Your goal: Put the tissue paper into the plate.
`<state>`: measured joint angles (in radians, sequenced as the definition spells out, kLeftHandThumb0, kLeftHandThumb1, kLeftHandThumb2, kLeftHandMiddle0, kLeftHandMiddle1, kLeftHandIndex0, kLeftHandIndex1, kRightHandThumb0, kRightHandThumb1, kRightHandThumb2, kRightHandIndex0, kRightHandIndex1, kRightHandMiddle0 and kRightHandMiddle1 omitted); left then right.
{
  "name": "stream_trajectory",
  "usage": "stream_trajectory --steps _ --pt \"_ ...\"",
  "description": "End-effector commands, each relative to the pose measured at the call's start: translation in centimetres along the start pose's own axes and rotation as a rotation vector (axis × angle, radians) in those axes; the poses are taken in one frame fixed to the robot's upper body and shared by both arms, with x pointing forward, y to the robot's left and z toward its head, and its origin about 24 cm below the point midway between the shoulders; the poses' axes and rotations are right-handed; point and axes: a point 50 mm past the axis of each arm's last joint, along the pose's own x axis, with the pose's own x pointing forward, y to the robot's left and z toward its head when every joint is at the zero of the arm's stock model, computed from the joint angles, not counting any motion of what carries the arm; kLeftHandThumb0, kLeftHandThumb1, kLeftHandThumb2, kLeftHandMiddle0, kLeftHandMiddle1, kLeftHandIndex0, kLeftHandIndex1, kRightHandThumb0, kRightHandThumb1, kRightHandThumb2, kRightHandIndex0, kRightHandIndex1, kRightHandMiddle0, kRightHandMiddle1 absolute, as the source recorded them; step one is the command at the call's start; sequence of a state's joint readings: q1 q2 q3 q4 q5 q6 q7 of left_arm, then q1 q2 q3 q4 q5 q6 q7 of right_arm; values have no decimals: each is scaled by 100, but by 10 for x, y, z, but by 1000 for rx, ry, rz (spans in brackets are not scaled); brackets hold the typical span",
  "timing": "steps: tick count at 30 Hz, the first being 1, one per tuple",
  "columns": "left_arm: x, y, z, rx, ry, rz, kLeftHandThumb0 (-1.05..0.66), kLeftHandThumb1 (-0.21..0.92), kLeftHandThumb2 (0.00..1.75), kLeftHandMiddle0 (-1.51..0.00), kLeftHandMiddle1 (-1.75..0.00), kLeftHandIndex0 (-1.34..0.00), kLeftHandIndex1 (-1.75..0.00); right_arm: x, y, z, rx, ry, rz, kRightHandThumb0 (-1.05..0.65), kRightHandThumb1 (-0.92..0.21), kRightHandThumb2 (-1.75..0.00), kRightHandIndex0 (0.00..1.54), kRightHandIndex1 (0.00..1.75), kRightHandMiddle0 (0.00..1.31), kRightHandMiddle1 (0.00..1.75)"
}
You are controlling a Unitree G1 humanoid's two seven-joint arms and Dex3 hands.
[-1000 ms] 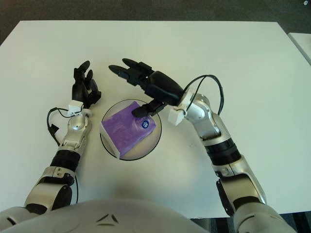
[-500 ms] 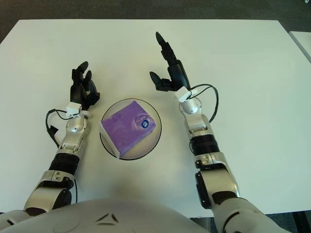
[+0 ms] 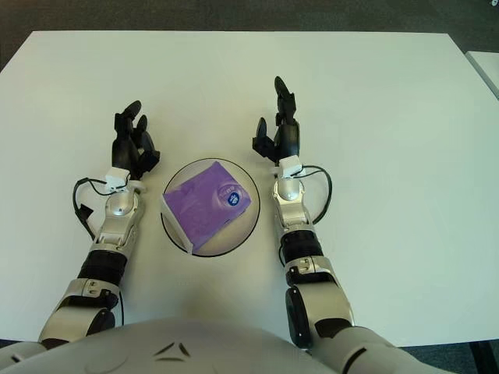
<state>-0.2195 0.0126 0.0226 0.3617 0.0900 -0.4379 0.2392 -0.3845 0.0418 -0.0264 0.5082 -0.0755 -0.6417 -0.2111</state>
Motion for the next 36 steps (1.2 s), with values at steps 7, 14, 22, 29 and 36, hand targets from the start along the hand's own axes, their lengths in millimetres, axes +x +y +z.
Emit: stream_trajectory --steps 7,14,22,29,36 --pt "-44 12 -45 60 248 0 -71 92 81 -39 -2 0 -76 -23 -1 -11 71 93 -70 -64 -92 -94 26 4 0 59" --pt "-45 12 -45 61 247 -2 -70 92 82 -39 -2 0 -75 -30 -2 -13 83 117 -61 -59 -92 -94 27 3 0 61" --pt "-45 13 -45 67 249 -6 -69 92 82 -39 -2 0 -76 -38 -5 -12 80 133 -69 -57 -92 -92 27 2 0 64" --pt "-45 14 -44 74 250 -6 -70 92 82 -39 -1 0 -75 -43 -9 -12 67 149 -69 -55 -92 -91 28 2 0 68" --pt "-45 14 -44 72 251 -8 -69 92 82 -39 -1 0 -75 -47 -11 -12 61 176 -59 -53 -92 -90 30 2 0 75"
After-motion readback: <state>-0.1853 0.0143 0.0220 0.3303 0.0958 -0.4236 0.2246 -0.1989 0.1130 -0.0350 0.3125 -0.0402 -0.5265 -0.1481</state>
